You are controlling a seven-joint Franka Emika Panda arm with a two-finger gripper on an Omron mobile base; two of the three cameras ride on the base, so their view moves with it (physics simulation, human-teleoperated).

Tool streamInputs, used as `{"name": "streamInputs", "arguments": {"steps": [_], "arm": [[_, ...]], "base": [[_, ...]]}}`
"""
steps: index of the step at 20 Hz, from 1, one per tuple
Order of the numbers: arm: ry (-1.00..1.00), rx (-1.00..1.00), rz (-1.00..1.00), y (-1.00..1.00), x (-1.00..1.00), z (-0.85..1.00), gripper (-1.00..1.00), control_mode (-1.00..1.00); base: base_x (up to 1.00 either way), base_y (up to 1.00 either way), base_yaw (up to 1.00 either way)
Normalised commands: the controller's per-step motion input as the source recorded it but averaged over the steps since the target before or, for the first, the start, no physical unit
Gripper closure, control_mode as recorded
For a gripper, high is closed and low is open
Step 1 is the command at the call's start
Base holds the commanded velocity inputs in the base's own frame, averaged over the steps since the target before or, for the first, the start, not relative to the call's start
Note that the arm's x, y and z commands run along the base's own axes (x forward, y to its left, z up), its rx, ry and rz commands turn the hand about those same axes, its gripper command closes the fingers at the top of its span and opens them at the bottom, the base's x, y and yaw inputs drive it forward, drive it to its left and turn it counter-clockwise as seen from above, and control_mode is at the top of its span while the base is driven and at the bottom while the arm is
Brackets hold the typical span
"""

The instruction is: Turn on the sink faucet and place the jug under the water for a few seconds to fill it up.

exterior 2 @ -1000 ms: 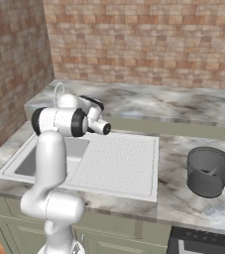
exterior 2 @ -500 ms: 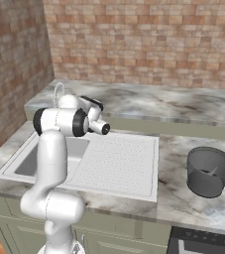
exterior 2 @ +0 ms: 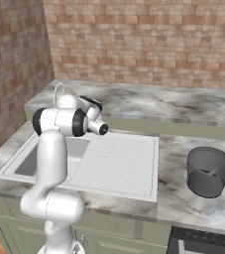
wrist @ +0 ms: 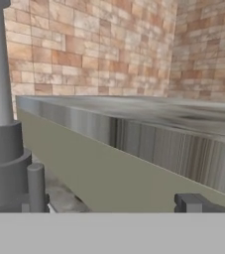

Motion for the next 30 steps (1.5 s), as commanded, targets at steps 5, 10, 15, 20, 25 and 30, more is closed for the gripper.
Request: {"name": "streamInputs", "arguments": {"steps": [5, 10, 15, 20, 25, 30], "arm": [[0.00, 0.00, -0.01, 0.00, 0.32, 0.00, -1.00, -1.00], [0.00, 0.00, -0.04, 0.00, 0.26, 0.00, -1.00, -1.00], [0.00, 0.00, -0.09, -0.10, 0.28, 0.00, -1.00, -1.00], [0.00, 0.00, -0.13, -0.19, 0.33, 0.00, -1.00, -1.00], [0.00, 0.00, -0.12, -0.36, 0.32, 0.01, -1.00, -1.00], [0.00, 0.00, -0.06, -0.61, 0.20, 0.10, -1.00, -1.00]], "base": [[0.00, 0.00, 0.00], [0.00, 0.00, 0.00], [0.00, 0.00, 0.00], [0.00, 0.00, 0.00], [0.00, 0.00, 0.00], [0.00, 0.00, 0.00]]}}
